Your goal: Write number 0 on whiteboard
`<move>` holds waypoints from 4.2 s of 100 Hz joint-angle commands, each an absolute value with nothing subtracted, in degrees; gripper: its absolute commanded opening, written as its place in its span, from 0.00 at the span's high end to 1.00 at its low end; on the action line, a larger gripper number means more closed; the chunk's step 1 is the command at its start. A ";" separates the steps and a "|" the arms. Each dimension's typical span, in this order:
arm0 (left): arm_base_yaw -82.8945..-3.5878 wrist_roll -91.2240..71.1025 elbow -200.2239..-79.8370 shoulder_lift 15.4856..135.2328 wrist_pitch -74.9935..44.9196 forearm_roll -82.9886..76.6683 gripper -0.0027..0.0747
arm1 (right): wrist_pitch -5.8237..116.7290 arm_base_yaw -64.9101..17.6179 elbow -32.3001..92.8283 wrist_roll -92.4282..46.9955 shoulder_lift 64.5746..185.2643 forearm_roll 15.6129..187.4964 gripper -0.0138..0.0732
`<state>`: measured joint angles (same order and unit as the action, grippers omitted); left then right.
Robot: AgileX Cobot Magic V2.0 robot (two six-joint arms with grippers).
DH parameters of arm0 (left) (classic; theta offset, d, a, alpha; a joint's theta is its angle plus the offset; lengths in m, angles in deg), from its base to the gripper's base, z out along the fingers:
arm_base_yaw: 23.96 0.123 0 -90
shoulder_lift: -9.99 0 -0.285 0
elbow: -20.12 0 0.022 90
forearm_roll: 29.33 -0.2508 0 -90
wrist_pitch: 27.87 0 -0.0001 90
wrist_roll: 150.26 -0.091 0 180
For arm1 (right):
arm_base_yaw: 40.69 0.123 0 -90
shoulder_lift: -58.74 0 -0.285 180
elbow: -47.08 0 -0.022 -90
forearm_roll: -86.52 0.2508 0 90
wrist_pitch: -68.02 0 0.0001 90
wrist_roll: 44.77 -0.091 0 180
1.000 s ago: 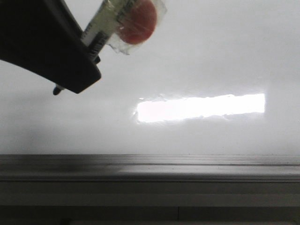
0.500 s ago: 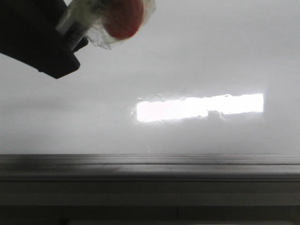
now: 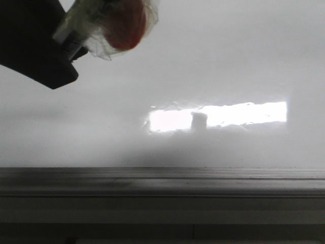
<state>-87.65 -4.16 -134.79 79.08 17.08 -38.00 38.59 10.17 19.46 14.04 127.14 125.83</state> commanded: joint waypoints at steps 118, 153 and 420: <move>-88.09 5.93 -136.99 75.84 13.22 -33.88 0.73 | 43.02 10.86 21.27 14.29 130.75 128.89 0.92; -88.09 6.69 -136.99 65.15 14.04 -29.65 0.61 | 42.27 10.86 21.18 13.15 129.74 128.89 0.92; -87.92 90.74 -111.89 37.18 -3.31 -85.18 0.99 | 52.20 -14.13 12.76 3.76 128.25 128.12 0.90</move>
